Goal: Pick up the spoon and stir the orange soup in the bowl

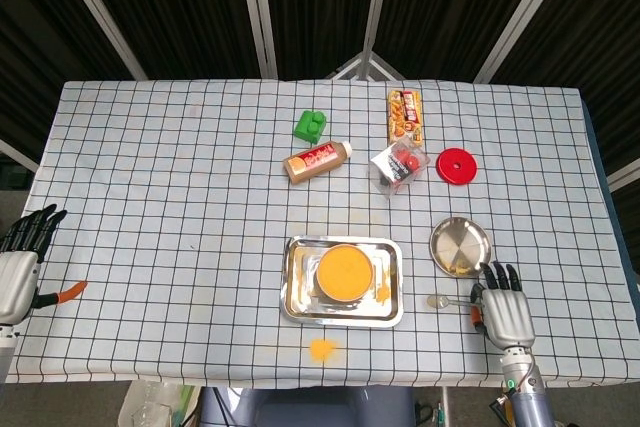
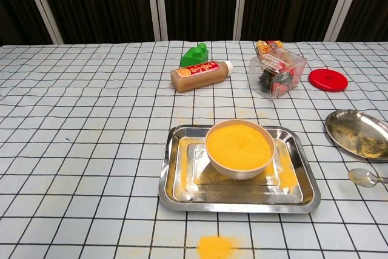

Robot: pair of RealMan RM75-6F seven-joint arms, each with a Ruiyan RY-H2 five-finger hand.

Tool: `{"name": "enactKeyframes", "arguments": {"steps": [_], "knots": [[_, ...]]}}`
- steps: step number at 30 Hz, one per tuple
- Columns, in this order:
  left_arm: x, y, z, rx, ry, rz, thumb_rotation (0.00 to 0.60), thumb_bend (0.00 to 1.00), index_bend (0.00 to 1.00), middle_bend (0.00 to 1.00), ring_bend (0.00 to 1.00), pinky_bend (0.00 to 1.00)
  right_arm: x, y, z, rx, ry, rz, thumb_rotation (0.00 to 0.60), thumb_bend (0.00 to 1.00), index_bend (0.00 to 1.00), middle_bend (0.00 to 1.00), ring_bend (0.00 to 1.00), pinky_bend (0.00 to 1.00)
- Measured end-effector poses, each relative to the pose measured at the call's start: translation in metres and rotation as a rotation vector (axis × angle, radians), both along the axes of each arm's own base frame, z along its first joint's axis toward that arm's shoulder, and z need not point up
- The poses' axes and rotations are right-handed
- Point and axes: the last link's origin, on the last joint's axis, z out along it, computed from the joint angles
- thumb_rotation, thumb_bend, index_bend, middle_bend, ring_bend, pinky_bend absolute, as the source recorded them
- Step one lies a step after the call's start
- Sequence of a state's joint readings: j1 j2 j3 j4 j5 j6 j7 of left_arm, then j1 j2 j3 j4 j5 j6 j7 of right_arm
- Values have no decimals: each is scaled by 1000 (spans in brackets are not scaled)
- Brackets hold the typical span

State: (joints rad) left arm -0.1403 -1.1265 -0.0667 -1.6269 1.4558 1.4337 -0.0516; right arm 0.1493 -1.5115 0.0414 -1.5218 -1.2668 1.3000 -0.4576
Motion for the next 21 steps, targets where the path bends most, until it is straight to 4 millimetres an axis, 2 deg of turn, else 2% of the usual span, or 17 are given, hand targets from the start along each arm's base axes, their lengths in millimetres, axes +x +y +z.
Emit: {"name": "enactKeyframes", "arguments": {"steps": [9,15,21], "knots": [[1,0,0,0,2,-6,600,0,0,0,0,0,18,-9,10,-40,-66,24,600,529,585,142,0,0],[1,1,-1,-4,5,-9,600,0,0,0,0,0,45,-23,15,-45,-77,58,600,529,597,142,0,0],[2,2,-2,-9,5,-14,600,0,0,0,0,0,84,-37,15,-16,-94,61,600,530,597,142,0,0]]}}
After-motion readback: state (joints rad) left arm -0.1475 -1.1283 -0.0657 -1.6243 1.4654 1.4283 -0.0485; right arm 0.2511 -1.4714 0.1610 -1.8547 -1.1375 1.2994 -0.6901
